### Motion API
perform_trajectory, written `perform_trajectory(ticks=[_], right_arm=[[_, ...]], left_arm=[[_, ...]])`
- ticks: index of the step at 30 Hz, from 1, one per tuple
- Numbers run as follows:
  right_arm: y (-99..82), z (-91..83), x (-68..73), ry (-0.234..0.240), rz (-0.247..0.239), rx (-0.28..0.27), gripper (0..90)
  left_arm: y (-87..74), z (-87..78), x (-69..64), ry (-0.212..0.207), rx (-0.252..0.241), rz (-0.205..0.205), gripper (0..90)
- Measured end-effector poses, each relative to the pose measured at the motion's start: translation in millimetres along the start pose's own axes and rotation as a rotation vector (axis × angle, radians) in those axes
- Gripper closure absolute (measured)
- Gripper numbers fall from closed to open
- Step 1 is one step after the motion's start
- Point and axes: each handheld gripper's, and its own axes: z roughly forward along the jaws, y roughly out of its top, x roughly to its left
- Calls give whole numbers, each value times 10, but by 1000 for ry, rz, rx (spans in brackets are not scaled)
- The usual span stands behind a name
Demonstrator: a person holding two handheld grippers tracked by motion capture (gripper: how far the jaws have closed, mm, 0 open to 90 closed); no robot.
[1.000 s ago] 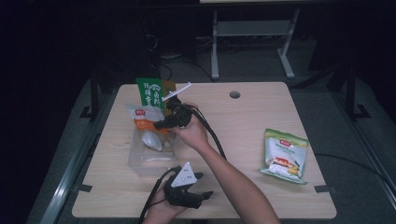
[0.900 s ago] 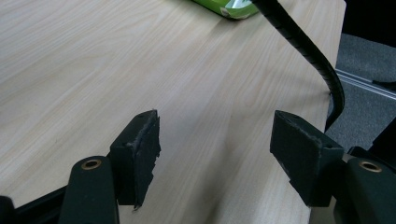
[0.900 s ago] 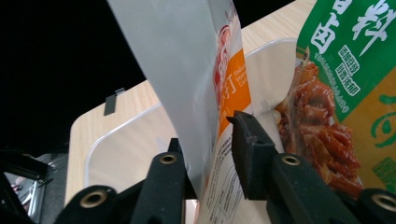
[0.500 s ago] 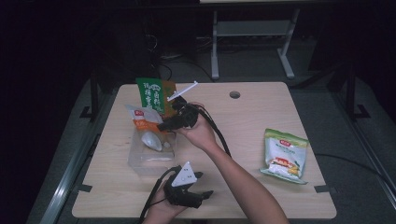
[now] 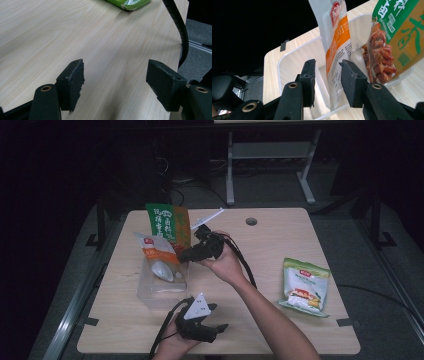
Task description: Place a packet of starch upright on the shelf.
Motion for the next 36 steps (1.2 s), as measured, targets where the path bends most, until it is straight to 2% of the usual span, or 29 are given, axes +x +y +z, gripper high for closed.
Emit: perform_trajectory(ticks=[7,10,13,14,26,32,36], right_arm=[[-124,-175,-35,-17,-2,-3,624],[-180,-258,-49,-24,17,-8,619],[-224,-312,-80,-26,16,-12,614],[-267,-374,-101,-31,27,-15,611],[-507,-628,-190,-50,71,-33,588],[-658,-771,-232,-72,96,-36,578],[-774,-925,-260,-98,113,-43,559]], left_arm=[[-2,14,3,3,3,1,299],[-3,20,4,3,3,-2,298],[-3,24,5,4,3,-2,297],[-3,27,7,5,4,1,297],[-5,58,19,4,9,1,293],[-3,73,17,3,12,5,292],[-1,89,19,4,11,5,286]])
